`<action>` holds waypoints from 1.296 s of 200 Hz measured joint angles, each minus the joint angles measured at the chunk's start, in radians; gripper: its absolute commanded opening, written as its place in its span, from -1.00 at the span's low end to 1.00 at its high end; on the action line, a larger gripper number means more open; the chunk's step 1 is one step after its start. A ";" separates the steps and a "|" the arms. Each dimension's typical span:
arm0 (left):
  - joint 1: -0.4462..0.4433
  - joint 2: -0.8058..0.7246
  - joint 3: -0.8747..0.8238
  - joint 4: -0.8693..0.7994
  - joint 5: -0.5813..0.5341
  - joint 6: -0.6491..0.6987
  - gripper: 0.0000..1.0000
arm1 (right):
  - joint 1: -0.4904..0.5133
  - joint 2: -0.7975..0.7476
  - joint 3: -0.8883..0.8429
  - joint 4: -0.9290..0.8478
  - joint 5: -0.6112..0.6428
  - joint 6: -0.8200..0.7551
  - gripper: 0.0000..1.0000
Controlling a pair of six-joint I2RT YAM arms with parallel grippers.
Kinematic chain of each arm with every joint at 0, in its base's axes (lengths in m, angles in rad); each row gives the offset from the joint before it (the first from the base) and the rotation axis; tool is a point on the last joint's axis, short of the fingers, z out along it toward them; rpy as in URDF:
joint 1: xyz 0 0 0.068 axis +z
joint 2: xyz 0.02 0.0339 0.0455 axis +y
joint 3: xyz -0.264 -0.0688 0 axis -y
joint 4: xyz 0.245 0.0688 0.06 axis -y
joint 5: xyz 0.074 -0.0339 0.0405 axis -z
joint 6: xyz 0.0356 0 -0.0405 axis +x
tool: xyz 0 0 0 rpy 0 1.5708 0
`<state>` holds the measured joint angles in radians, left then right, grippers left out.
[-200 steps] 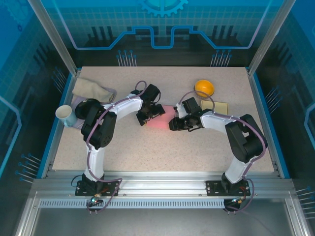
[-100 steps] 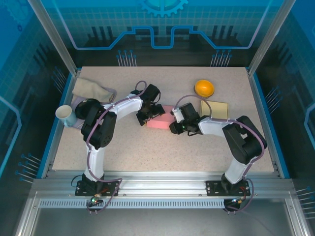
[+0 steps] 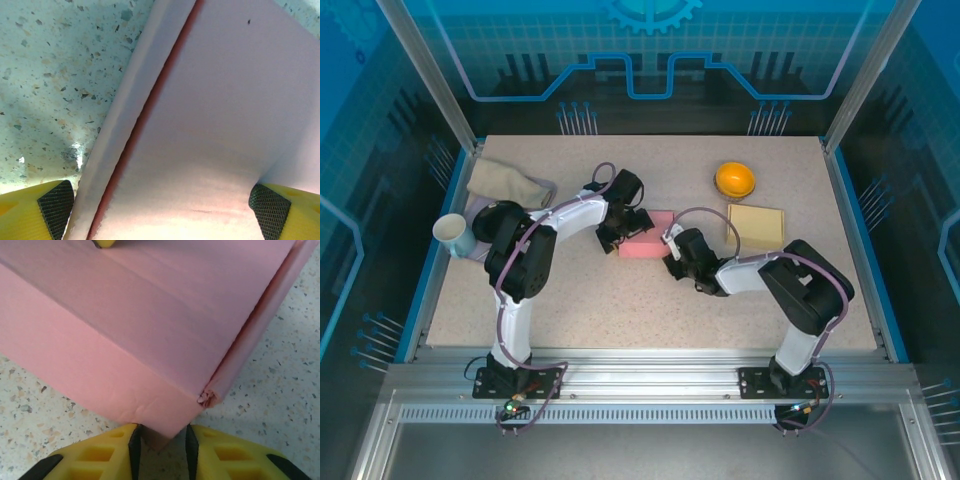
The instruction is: Fold the paper box
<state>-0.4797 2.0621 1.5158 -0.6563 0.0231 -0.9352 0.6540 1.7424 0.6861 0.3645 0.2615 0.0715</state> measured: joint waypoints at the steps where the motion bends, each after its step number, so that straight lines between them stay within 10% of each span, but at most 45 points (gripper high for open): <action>1: 0.000 0.000 0.000 0.000 0.000 0.000 0.92 | 0.000 -0.002 0.000 -0.003 0.000 0.001 -0.27; 123: 0.002 0.002 0.000 0.004 0.000 0.000 0.92 | -0.006 -0.212 0.087 -0.314 -0.140 0.136 -0.21; 259: 0.003 0.004 0.000 0.007 0.000 0.000 0.92 | 0.077 -0.055 0.190 -0.267 -0.240 0.235 -0.31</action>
<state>-0.4767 2.0659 1.5158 -0.6495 0.0235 -0.9352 0.7311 1.6875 0.8764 0.0978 0.0219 0.3065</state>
